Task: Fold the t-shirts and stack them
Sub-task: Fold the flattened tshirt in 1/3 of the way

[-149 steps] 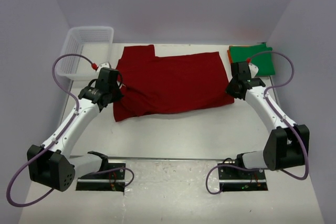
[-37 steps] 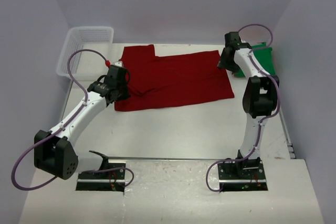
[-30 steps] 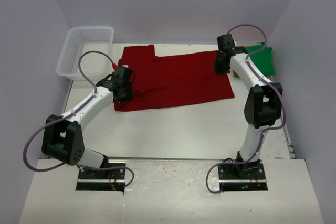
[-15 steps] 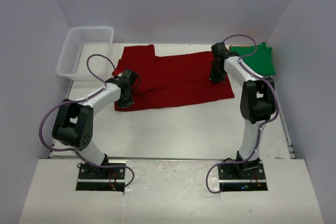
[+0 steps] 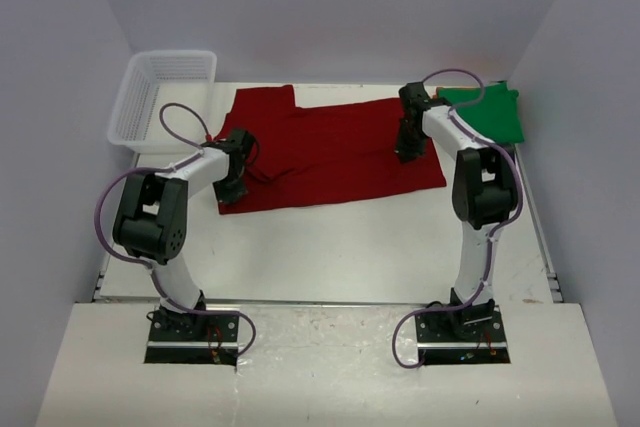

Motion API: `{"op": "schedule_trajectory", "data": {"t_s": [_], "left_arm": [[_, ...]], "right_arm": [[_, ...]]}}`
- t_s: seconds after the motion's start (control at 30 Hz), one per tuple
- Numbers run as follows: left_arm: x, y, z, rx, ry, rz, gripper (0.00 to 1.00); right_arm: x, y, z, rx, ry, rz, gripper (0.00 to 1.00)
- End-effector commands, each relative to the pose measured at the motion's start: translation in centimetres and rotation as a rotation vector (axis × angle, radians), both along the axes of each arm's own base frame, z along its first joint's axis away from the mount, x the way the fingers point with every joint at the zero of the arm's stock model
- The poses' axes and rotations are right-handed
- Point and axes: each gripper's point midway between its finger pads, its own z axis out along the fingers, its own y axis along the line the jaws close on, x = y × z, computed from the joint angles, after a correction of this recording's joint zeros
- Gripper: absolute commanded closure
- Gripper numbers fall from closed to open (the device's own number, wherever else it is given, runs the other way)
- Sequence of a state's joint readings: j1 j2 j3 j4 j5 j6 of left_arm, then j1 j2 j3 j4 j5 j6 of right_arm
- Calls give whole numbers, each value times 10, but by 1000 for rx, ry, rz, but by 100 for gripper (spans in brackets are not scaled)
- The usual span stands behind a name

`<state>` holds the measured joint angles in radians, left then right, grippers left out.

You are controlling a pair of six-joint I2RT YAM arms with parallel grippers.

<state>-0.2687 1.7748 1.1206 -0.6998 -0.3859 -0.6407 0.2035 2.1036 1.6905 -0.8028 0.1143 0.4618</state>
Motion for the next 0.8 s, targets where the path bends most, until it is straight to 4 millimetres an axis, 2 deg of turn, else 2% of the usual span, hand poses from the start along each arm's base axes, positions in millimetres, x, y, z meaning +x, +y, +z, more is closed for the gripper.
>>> {"op": "schedule_trajectory", "data": {"t_s": [0.0,0.2,0.27,0.33,0.63,0.77], "left_arm": [[-9,16,2,58,26,72,100],[-29,34,-3,92,82,151,100],[-32,41,-3,100,92,176,100],[-35,45,-4,100,98,192,100],[-37,42,-6,70,115,183,100],[-44,48,-3,78,122,204,100]], "right_arm": [[1,-3,1,-21,12,-39,100],[-12,0,-7,0,70,-80,100],[-16,7,-7,43,73,-65,100],[-24,5,-11,41,90,-78,100],[-53,9,-15,57,145,-113,100],[-69,7,-17,15,149,-138,100]]}}
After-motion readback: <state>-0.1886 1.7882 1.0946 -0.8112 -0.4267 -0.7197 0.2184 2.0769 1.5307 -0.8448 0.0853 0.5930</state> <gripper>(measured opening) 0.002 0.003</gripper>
